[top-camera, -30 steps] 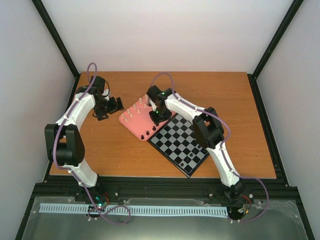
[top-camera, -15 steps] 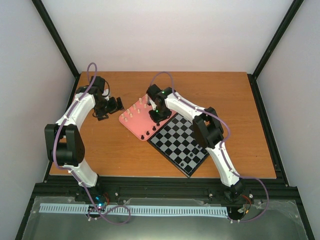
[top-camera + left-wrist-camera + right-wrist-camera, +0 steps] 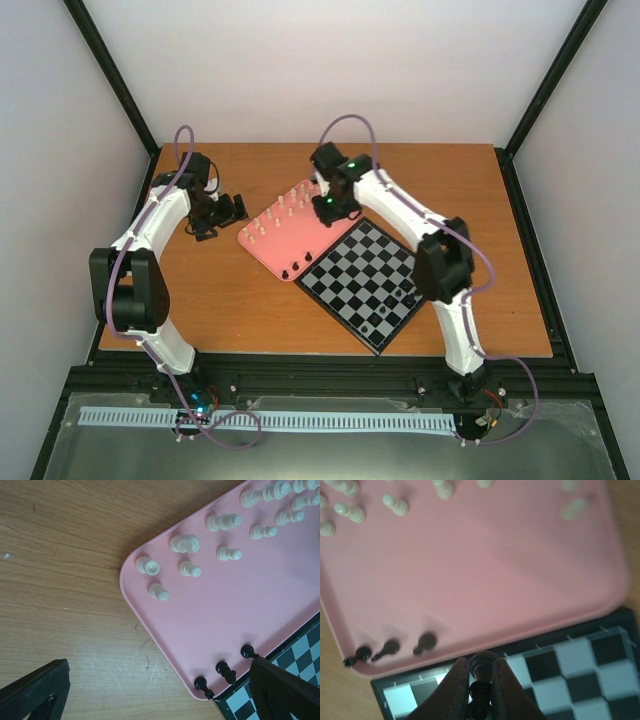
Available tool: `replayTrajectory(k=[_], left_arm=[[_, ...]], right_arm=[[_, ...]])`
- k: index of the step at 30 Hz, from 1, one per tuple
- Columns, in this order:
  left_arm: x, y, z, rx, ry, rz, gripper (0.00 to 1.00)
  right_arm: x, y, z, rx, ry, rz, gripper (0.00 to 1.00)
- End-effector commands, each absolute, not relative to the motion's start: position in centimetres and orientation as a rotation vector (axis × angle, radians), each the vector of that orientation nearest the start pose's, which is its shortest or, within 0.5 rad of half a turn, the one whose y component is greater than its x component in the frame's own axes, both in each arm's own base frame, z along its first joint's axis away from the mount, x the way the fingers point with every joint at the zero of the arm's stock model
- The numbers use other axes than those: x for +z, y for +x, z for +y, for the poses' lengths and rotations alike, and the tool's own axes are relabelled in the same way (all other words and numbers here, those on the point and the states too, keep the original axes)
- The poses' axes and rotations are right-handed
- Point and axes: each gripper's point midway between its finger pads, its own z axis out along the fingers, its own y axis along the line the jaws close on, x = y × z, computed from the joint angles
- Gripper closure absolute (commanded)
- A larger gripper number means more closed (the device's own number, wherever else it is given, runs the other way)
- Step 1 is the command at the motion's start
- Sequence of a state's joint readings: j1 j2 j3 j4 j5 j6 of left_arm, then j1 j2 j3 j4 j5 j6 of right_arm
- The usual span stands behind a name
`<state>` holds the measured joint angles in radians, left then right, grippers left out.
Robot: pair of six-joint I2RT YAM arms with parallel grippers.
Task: Set up the chess pieces on the board
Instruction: Pick up the chess piece from the storage box, then place the chess piece on the chessboard.
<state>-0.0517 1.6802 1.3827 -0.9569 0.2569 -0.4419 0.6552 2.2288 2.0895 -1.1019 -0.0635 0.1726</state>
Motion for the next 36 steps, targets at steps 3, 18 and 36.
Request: replayTrajectory(k=[3, 18, 36], left_arm=[[14.6, 38.3, -6.7, -0.505, -0.492, 2.774, 0.0], [14.3, 38.4, -7.2, -0.539, -0.5, 2.78, 0.0], [14.3, 38.5, -7.4, -0.528, -0.487, 2.789, 0.0]], right_arm=[[17.0, 37.0, 24.0, 0.179, -0.52, 2.766, 0.97], [14.7, 19.5, 17.1, 0.378, -0.341, 3.024, 0.97], [7.1, 18.9, 13.9, 0.149, 0.008, 3.021, 0.97]])
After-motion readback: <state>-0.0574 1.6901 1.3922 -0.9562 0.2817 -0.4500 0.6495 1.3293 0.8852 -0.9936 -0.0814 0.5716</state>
